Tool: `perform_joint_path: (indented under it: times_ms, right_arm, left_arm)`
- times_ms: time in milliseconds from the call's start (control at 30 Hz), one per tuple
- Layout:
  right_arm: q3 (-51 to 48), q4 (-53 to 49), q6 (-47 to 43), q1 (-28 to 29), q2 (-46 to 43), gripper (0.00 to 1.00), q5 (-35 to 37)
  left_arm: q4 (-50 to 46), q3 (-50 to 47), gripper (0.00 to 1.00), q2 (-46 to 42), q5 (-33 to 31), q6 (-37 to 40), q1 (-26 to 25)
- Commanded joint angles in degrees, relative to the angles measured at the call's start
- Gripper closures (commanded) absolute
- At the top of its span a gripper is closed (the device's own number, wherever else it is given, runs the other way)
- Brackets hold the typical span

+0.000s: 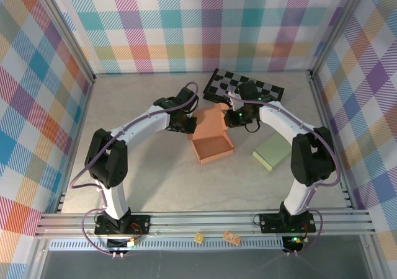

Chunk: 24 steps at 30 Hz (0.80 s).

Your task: Fold the paper box

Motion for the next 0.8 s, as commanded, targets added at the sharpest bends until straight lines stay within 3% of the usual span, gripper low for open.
perform_joint_path:
  times_ms: [0, 400, 767]
  right_arm:
    - [1.55, 0.60, 1.19, 1.26, 1.21, 0.97, 0.43]
    - [-0.70, 4.13, 6.49, 5.45, -0.33, 1.00, 6.47]
    - [-0.17, 2.73, 7.32, 5.89, -0.95, 1.00, 8.24]
  left_arm:
    - [0.34, 2.04, 0.85, 0.62, -1.90, -0.90, -0.30]
    - [2.12, 5.14, 0.85, 2.98, -8.74, -0.70, 1.11]
    - [24.16, -9.03, 0.92, -2.83, -7.39, 14.23, 2.14]
